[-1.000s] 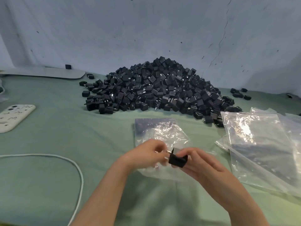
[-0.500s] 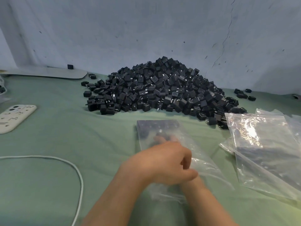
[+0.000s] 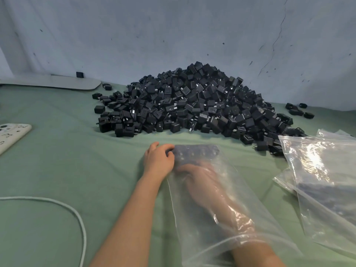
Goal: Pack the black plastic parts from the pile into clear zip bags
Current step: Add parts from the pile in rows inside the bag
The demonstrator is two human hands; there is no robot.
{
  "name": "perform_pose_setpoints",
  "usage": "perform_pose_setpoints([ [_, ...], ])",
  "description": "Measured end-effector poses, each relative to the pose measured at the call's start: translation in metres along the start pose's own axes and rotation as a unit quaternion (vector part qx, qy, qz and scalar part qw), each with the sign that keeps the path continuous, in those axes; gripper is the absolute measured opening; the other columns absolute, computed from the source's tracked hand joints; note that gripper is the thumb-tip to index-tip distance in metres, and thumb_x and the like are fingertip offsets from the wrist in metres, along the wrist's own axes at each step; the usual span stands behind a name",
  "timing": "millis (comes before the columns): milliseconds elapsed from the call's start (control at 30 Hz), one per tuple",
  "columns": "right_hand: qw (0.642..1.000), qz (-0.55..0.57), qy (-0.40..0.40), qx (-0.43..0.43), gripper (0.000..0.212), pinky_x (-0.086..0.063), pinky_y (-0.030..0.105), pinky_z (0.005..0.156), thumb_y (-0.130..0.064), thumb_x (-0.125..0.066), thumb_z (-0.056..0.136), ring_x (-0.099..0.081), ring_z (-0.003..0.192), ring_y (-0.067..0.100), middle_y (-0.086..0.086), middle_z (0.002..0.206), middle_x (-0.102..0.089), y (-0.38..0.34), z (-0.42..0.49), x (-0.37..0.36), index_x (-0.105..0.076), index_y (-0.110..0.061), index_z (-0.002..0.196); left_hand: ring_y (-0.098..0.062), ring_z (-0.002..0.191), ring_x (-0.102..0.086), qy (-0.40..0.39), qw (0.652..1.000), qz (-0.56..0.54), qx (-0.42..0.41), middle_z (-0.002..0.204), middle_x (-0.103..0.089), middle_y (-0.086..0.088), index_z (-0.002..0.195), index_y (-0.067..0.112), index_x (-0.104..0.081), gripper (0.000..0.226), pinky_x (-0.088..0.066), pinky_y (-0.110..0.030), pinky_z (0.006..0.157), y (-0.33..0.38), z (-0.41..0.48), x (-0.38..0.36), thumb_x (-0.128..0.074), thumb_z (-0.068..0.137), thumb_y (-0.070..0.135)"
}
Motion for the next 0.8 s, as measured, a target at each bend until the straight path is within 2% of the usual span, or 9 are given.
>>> perform_pose_setpoints([
  [133, 0.993, 0.045, 0.103, 0.039, 0.038, -0.037, 0.029, 0.096, -0.022, -0.047, 0.088, -0.049, 0.111, 0.017, -0.004, 0.113, -0.059, -0.008, -0.018, 0.014, -0.063, -0.040, 0.117, -0.026, 0.123, -0.047, 0.012, 1.000, -0.005, -0.023, 0.132, -0.053, -0.006, 0.122, 0.025, -0.061, 0.034, -0.033, -0.030, 0.106, 0.000, 0.000, 0.001, -0.049, 0.093, 0.016],
  [267, 0.992, 0.074, 0.097, 0.024, 0.043, -0.036, 0.028, 0.099, -0.031, -0.035, 0.083, -0.048, 0.115, 0.017, -0.006, 0.120, -0.058, -0.003, -0.018, 0.011, -0.063, -0.039, 0.115, -0.025, 0.122, -0.047, 0.017, 1.000, -0.007, -0.023, 0.132, -0.054, -0.004, 0.123, 0.025, -0.060, 0.034, -0.034, -0.030, 0.105, 0.000, 0.000, 0.002, -0.048, 0.093, 0.016],
  [333, 0.994, 0.048, 0.094, 0.030, 0.041, -0.031, 0.025, 0.103, -0.024, -0.038, 0.089, -0.045, 0.119, 0.013, -0.011, 0.124, -0.056, -0.004, -0.016, 0.009, -0.059, -0.040, 0.121, -0.026, 0.120, -0.048, 0.019, 1.000, -0.008, -0.018, 0.132, -0.054, -0.003, 0.123, 0.026, -0.060, 0.034, -0.035, -0.031, 0.104, 0.000, 0.000, 0.002, -0.048, 0.093, 0.017],
  [433, 0.992, 0.019, 0.116, 0.043, 0.040, -0.022, 0.019, 0.099, -0.022, -0.040, 0.092, -0.042, 0.118, 0.010, -0.017, 0.118, -0.058, -0.009, -0.020, 0.013, -0.058, -0.041, 0.121, -0.026, 0.120, -0.048, 0.021, 1.000, -0.010, -0.015, 0.133, -0.053, -0.002, 0.123, 0.026, -0.060, 0.034, -0.036, -0.032, 0.104, -0.001, -0.001, 0.002, -0.048, 0.093, 0.018],
  [500, 0.991, 0.011, 0.126, 0.051, 0.038, -0.024, 0.022, 0.097, -0.021, -0.043, 0.091, -0.047, 0.114, 0.013, -0.014, 0.113, -0.062, -0.011, -0.021, 0.017, -0.061, -0.040, 0.118, -0.026, 0.121, -0.048, 0.021, 1.000, -0.011, -0.013, 0.133, -0.053, -0.003, 0.123, 0.026, -0.060, 0.034, -0.036, -0.033, 0.105, -0.001, -0.001, 0.002, -0.048, 0.093, 0.018],
  [600, 0.992, 0.015, 0.119, 0.051, 0.037, -0.032, 0.026, 0.099, -0.021, -0.044, 0.090, -0.050, 0.113, 0.015, -0.009, 0.117, -0.062, -0.010, -0.018, 0.013, -0.063, -0.039, 0.116, -0.027, 0.121, -0.048, 0.019, 1.000, -0.011, -0.013, 0.133, -0.053, -0.004, 0.123, 0.026, -0.060, 0.034, -0.036, -0.033, 0.105, -0.001, -0.001, 0.002, -0.048, 0.093, 0.017],
  [700, 0.992, 0.044, 0.112, 0.029, 0.036, -0.037, 0.031, 0.098, -0.017, -0.048, 0.092, -0.050, 0.113, 0.025, 0.006, 0.120, -0.058, -0.003, -0.014, 0.011, -0.064, -0.030, 0.121, -0.026, 0.122, -0.047, 0.019, 1.000, -0.014, -0.015, 0.132, -0.053, -0.004, 0.123, 0.025, -0.060, 0.033, -0.035, -0.033, 0.105, -0.001, -0.002, 0.002, -0.048, 0.093, 0.017],
  [800, 0.993, 0.027, 0.110, 0.023, 0.036, -0.033, 0.030, 0.099, -0.019, -0.046, 0.094, -0.048, 0.116, 0.025, 0.006, 0.123, -0.055, -0.003, -0.012, 0.010, -0.060, -0.030, 0.125, -0.026, 0.122, -0.046, 0.021, 1.000, -0.015, -0.016, 0.132, -0.053, -0.004, 0.123, 0.025, -0.060, 0.033, -0.035, -0.034, 0.105, -0.001, -0.002, 0.001, -0.047, 0.093, 0.017],
])
Point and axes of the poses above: each hand's wrist, its own z-axis towards the middle knuckle, its own x-axis out of the back of the hand, y = z × x, the point moved 8 cm from there along z, towards the middle knuckle
